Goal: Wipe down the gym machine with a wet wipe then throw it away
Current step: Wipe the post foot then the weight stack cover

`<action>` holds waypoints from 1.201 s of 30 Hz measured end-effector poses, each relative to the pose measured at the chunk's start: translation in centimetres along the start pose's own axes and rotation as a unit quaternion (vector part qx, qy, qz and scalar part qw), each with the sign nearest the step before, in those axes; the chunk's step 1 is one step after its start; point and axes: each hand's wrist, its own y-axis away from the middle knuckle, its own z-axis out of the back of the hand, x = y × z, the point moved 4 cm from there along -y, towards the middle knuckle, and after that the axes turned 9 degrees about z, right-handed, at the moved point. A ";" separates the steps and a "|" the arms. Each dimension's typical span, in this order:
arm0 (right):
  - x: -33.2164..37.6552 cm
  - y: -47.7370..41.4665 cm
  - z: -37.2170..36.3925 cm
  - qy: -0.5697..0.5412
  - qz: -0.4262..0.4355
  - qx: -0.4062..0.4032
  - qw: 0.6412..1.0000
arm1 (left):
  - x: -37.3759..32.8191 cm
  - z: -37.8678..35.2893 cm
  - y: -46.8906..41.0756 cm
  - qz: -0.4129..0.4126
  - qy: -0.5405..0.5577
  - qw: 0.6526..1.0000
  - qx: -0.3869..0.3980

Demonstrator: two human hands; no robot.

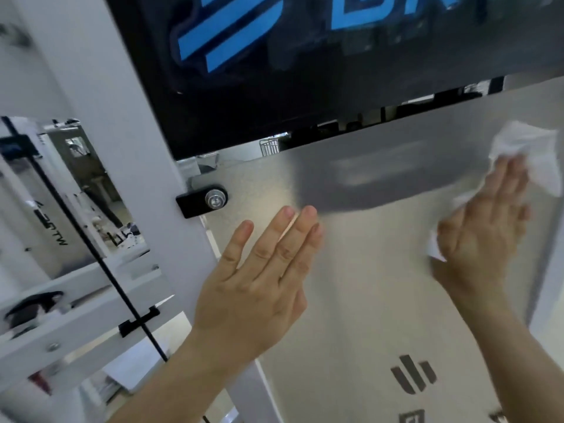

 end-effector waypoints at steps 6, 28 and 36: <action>9.6 3.3 -0.3 -0.064 0.078 -0.003 0.995 | -3.2 1.0 -2.2 0.038 0.074 0.995 0.062; -5.6 7.0 -2.4 -0.131 -0.198 -0.062 0.969 | -14.4 -1.9 -9.7 -0.145 0.131 0.980 -0.016; -1.7 4.2 -1.4 -0.165 -0.205 -0.034 0.964 | -14.8 -3.4 -9.3 -0.189 0.032 0.981 -0.001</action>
